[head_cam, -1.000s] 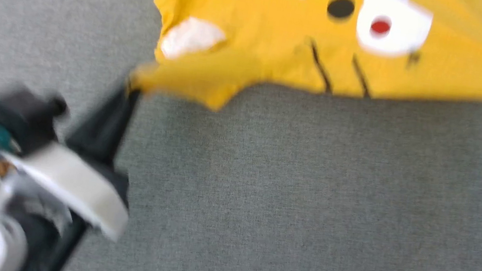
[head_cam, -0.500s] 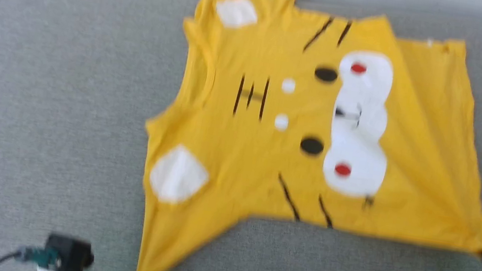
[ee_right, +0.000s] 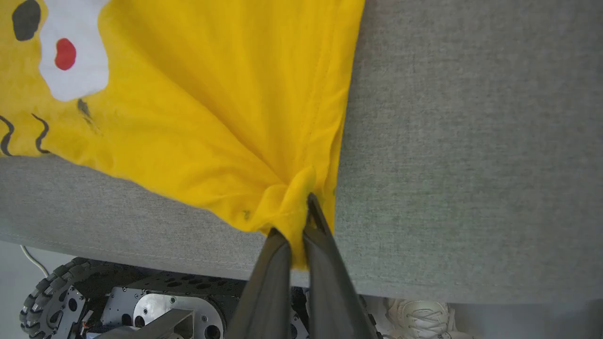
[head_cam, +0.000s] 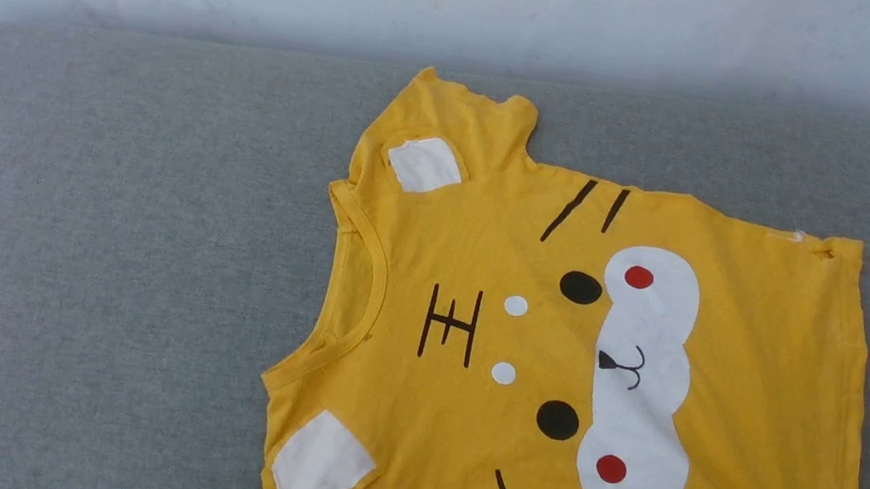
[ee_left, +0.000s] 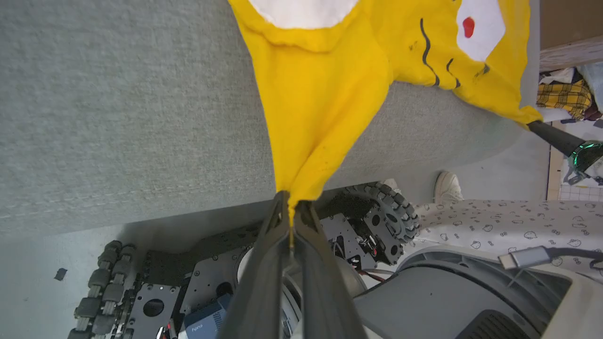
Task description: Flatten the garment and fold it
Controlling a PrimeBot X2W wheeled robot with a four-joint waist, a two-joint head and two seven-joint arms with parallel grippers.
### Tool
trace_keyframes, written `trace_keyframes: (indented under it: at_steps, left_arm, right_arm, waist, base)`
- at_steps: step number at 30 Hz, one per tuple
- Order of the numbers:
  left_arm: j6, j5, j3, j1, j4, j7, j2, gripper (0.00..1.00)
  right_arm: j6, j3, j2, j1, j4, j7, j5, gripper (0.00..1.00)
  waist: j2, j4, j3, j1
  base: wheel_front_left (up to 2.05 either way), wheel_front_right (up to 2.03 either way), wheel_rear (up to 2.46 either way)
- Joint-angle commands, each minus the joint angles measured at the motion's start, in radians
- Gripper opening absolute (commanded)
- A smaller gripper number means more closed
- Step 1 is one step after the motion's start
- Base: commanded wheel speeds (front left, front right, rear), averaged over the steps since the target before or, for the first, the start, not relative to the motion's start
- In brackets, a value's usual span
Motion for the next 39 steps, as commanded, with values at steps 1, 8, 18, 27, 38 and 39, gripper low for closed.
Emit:
trace_keyframes:
  at_steps: [1,8,18,27,38,39]
  left_arm:
    - [-0.007,0.011,0.020,0.004,-0.012,-0.022,0.008,0.00]
    - [-0.045,0.117,0.067,-0.117,-0.031,-0.141,-0.003,0.00]
    - [-0.137,0.299,0.038,-0.504,0.077,-0.193,-0.036,0.00]
    - [-0.180,0.351,0.020,-0.741,0.233,-0.223,-0.103,0.00]
    - [-0.230,0.390,-0.038,-0.852,0.485,-0.300,-0.183,0.00]
    - [-0.232,0.391,-0.043,-0.856,0.503,-0.300,-0.188,0.00]
  right_arm:
    - [-0.001,-0.015,-0.002,0.010,-0.013,0.001,0.002,0.00]
    - [-0.001,-0.081,0.009,-0.038,-0.077,-0.040,-0.040,0.00]
    - [-0.001,-0.117,-0.008,-0.223,-0.098,-0.105,-0.088,0.00]
    - [-0.001,-0.060,-0.037,-0.379,-0.027,-0.130,-0.101,0.00]
    - [-0.001,0.069,-0.037,-0.492,0.133,-0.172,-0.081,0.00]
    - [-0.001,0.080,-0.038,-0.499,0.145,-0.177,-0.077,0.00]
  waist:
    - [0.0000,0.013,-0.013,0.0001]
    - [0.0000,0.022,0.003,0.0001]
    - [0.0000,-0.001,0.128,0.0001]
    - [0.0000,-0.034,0.225,0.0001]
    - [0.0000,-0.045,0.283,0.0001]
    - [0.0000,-0.045,0.285,0.0001]
  base:
    - [0.00,0.00,0.00]
    - [0.00,0.00,0.00]
    - [0.00,0.00,0.00]
    - [0.00,0.00,0.00]
    - [0.00,0.00,0.00]
    - [0.00,0.00,0.00]
